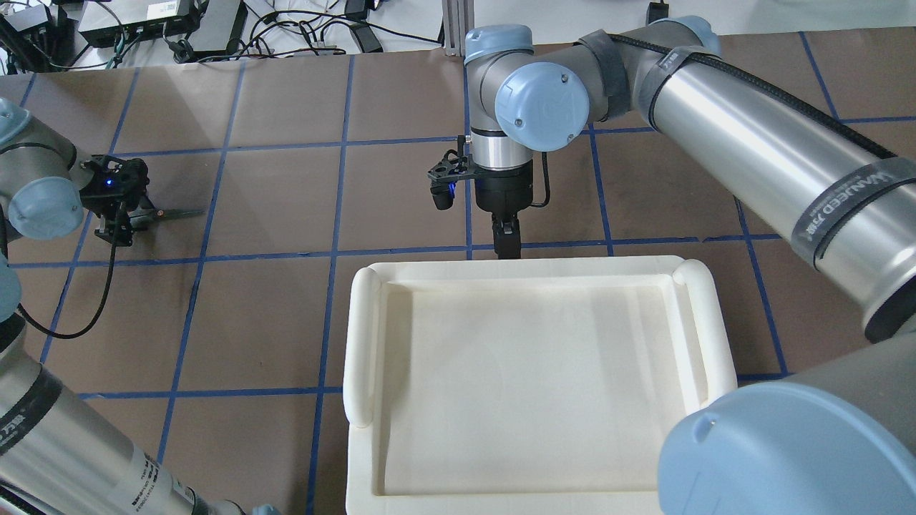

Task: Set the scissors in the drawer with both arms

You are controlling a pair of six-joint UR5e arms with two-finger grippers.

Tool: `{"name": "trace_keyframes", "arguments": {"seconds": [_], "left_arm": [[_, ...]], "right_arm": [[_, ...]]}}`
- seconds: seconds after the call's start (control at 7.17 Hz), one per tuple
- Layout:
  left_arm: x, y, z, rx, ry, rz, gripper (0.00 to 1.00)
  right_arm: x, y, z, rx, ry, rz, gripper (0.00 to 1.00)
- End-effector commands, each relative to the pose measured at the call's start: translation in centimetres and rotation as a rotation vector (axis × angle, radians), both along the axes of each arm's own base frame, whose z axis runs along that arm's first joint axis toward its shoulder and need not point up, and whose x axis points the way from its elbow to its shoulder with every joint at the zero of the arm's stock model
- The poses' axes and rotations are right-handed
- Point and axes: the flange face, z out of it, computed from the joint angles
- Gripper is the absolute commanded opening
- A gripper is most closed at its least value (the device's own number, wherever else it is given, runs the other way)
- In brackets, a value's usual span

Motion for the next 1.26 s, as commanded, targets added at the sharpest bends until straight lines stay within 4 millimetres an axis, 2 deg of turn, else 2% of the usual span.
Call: {"name": "trace_keyframes", "arguments": {"seconds": [0.0,0.14,0.56,0.84,1.12], "left_arm": [[0.0,-0.4,0.8,-0.024,0.011,-0.006,0.2],[0.0,-0.4,1.4,-0.029,0.008,-0.006,0.19],[-0.5,-0.4,2.9,-0.036,0.004,-0.012,0.19],[-1.3,0.0,4.7,-0.022,0.011,-0.02,0.18],[-1.7,0.0,5.2,-0.025,0.011,-0.023,0.17]], "right_arm": [[0.0,0.0,-0.2,-0.002,-0.001,0.004,0.78],[0.0,-0.1,-0.1,-0.011,-0.002,0.001,0.74],[0.3,-0.8,0.5,-0.052,-0.016,-0.005,0.74],[0.5,-1.5,0.6,-0.098,-0.03,-0.005,0.74],[0.7,-3.6,0.0,-0.133,-0.034,-0.006,0.75]]}}
